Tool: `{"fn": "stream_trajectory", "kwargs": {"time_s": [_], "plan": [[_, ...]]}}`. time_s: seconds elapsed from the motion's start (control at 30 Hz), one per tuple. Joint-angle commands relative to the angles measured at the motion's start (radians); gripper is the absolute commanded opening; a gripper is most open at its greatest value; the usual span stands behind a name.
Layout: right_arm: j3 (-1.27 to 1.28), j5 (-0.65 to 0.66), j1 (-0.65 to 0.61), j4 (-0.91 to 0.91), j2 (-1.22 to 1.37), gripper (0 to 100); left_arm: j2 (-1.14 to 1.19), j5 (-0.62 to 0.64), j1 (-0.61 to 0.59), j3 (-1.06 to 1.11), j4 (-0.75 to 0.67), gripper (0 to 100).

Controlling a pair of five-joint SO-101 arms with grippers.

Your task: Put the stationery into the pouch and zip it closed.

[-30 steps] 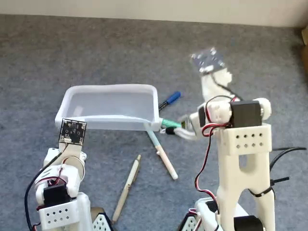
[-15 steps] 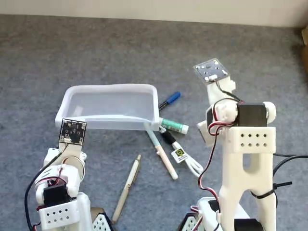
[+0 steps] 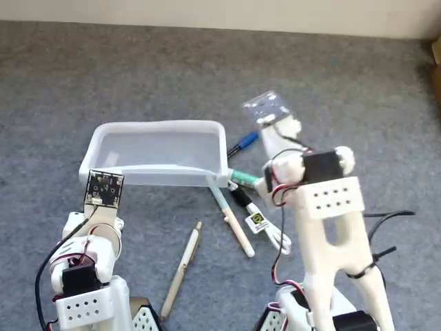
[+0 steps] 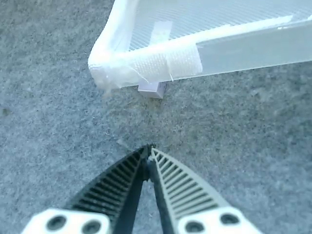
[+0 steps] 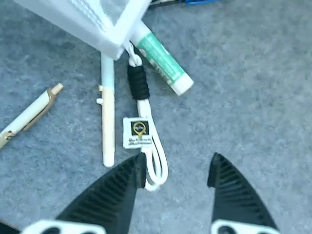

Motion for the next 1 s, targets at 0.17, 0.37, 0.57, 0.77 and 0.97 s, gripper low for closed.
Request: {"fn": "stream_trajectory", "kwargs": {"time_s": [0.17, 0.37, 0.57, 0.77, 0.97], "plan": [[0.231, -0.012, -0.091, -0.32, -0.024, 17.8, -0.01, -0.008, -0.012, 0.008, -0.02, 1], [0.335, -0.084, -0.151, -0.478, -0.024, 17.7, -0.01, -0.008, -0.012, 0.008, -0.02, 1], [0.366, -0.087, -0.177, -0.538, -0.022, 17.3, -0.01, -0.008, -0.012, 0.01, -0.02, 1], [0.358, -0.129, -0.179, -0.556, 0.09, 17.3, -0.01, -0.008, -0.012, 0.01, -0.02, 1], [0.314, -0.137, -0.179, -0.618, 0.323, 17.3, -0.01, -0.008, -0.012, 0.01, -0.02, 1]]}}
